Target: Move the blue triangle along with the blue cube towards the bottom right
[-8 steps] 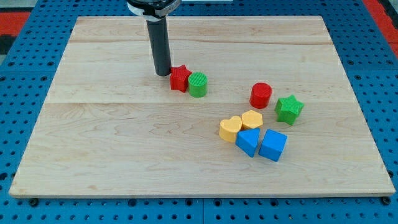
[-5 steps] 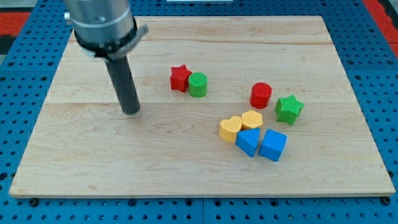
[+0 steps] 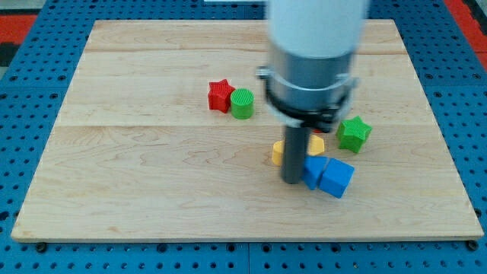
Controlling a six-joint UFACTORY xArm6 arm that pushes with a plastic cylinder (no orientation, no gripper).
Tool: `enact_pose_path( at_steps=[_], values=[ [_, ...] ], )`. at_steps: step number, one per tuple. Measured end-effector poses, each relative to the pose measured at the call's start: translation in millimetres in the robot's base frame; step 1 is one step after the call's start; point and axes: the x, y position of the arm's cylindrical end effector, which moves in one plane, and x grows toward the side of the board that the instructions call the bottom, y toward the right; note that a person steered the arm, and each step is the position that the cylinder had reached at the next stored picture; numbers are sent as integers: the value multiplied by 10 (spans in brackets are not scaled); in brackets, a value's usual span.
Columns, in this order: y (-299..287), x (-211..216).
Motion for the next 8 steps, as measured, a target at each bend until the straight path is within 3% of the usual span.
enact_pose_path(
  at_steps=[1, 3, 4, 5, 8],
  values=[
    [153, 71],
    [-198, 65],
    [-101, 18],
    [450, 58],
    [-286, -394]
  ],
)
